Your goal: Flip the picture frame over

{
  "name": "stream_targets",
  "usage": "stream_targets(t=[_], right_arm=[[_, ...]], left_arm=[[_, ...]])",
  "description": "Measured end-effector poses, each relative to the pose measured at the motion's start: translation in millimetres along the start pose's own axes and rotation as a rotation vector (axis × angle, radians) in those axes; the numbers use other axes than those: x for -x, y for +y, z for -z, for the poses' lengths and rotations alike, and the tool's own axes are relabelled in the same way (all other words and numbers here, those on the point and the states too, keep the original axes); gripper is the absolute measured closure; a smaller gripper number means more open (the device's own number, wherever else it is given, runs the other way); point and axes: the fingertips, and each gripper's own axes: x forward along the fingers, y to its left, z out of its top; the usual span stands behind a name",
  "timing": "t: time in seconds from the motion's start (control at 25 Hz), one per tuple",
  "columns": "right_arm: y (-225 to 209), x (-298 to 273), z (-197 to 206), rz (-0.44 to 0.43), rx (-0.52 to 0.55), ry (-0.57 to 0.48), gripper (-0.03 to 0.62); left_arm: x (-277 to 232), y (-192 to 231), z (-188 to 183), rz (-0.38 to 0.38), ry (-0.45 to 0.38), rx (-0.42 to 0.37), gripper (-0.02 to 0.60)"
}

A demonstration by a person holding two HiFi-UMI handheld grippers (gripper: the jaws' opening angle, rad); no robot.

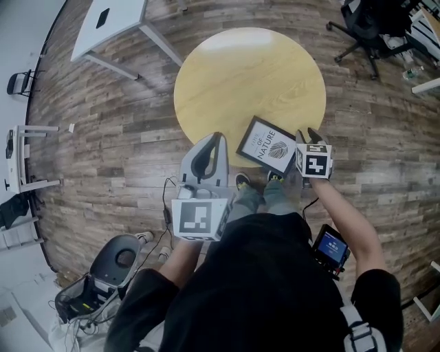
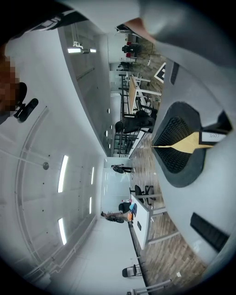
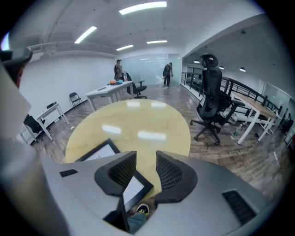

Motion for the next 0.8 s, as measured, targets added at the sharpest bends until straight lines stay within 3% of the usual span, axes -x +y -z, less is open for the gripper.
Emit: stream_targets(t=[0.24,0.4,0.6,0.8], right_arm=[[21.5,81.1,-107.9,-0.054,0.117,-0.325,0.461],[31.9,136.5,-151.6,-0.071,0.174,-0.477,0.516],[47.2,184.4,-170.6,-0.126,0.204,-0.580,0.557],[70.0,213.5,-169.5,-0.274,0.236,-0.638,0.576]], left_arm=[[1.2,-7.4,-21.9,0.008,-0.055,0.007,0.552],[3.1,-22.0,-36.4,0.037,-0.108,0.011,0.552],[7.5,-35.9,-53.5,0.057,-0.149,0.011,0.552],[10.2,-51.5,-58.8,0.090,-0.159,0.009,0.552]])
